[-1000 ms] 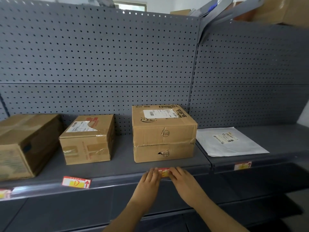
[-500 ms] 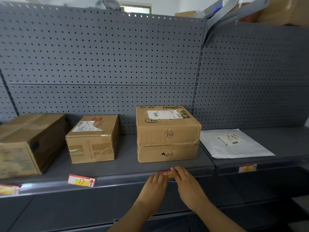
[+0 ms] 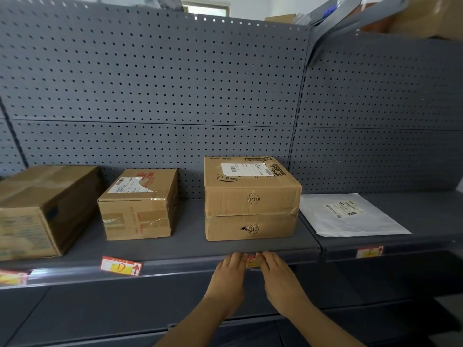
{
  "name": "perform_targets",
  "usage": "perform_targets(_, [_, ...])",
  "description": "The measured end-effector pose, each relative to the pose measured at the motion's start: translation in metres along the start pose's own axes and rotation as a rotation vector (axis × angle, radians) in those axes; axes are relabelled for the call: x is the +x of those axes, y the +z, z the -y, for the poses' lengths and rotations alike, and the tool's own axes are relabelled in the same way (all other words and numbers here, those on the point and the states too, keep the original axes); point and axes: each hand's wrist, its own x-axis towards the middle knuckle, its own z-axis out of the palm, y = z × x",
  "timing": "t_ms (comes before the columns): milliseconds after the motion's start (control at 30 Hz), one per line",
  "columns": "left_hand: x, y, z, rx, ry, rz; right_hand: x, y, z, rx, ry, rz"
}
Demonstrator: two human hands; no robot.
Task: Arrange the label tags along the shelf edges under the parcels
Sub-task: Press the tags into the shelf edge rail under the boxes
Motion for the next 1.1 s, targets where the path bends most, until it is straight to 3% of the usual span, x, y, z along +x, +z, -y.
perform_targets(167, [-0.009, -0.007, 0.007, -0.122, 0.007, -0.018, 0.003, -0.007, 0.021, 0.085, 0.085, -0.109])
perform_targets(267, [-0.031, -0.008, 0.029, -0.084, -0.026, -0.039, 0.012, -0.007, 0.059, 0.182, 0.011, -0.244])
perform_targets(533, [-0.111, -0.04, 0.147, 0.123, -0.392, -0.165, 0.054, 0.0, 0.197, 0.352, -0.109, -0.224])
perform_targets(700, [-0.138, -0.067, 0.225, 0.094, -0.517, -0.233, 0.077, -0.005, 0.257, 0.4, -0.052, -0.233])
perform_targets(933, [-0.135, -0.074, 0.277, 0.059, -0.288, -0.174, 0.085, -0.017, 0.297, 0.296, 0.064, -0.186])
perform_targets(1100, [-0.13, -0.08, 0.276, -0.052, -0.237, -0.174, 0.086, -0.026, 0.303, 0.24, 0.127, -0.151])
